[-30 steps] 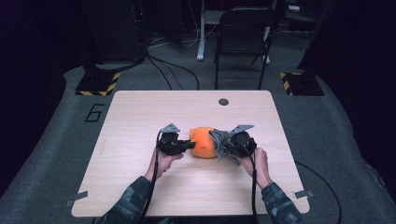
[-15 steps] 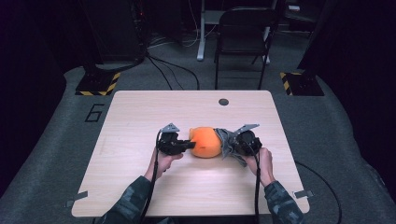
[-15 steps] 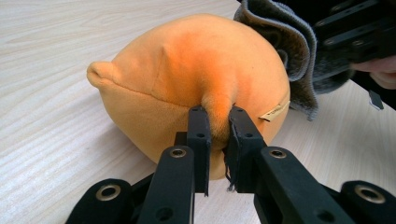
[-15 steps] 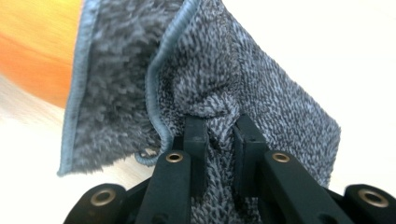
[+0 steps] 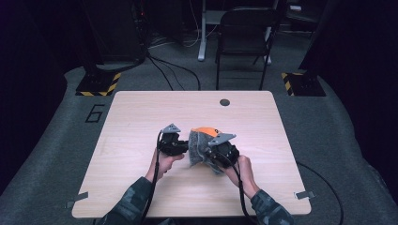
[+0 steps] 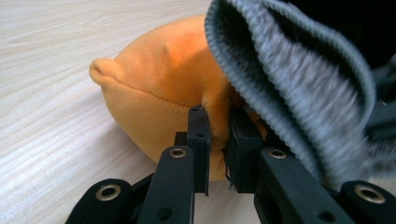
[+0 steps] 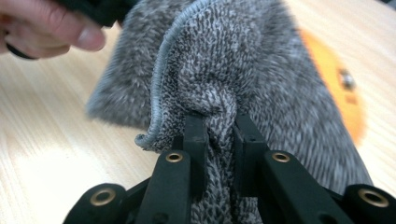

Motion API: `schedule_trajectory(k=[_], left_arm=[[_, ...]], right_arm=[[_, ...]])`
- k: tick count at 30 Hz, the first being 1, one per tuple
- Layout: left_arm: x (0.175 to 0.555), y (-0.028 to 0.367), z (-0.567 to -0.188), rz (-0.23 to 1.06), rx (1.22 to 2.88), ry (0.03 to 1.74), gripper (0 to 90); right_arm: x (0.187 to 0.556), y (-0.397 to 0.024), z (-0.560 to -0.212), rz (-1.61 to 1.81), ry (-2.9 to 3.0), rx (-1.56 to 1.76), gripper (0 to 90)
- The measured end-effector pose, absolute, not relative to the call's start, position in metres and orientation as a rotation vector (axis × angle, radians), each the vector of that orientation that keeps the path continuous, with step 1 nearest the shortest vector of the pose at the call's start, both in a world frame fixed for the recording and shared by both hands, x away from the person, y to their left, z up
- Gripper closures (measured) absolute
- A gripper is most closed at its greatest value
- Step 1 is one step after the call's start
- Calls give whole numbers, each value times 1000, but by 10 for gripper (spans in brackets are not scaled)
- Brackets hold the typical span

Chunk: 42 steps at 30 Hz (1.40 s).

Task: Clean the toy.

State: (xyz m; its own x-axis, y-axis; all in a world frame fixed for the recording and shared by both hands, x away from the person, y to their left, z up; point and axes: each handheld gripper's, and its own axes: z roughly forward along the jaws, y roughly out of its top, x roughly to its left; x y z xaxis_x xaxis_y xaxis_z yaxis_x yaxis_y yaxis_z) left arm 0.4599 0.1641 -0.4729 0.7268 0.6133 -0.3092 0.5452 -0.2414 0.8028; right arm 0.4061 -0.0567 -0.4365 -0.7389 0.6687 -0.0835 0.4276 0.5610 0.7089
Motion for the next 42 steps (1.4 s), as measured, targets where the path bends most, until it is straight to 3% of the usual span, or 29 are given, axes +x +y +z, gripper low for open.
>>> schedule_trajectory(k=[7, 28, 37, 42], left_arm=[[459, 163, -474, 73, 1899, 898, 811], [461, 164, -474, 73, 1897, 889, 813], [461, 164, -475, 74, 1896, 893, 814], [461, 163, -475, 78, 1898, 889, 814]], right_arm=[[410, -57, -445, 953, 2477, 905, 792], [438, -127, -469, 729, 2479, 1163, 792], [410, -95, -438, 899, 2529, 964, 792], [405, -62, -444, 931, 2586, 858, 792]])
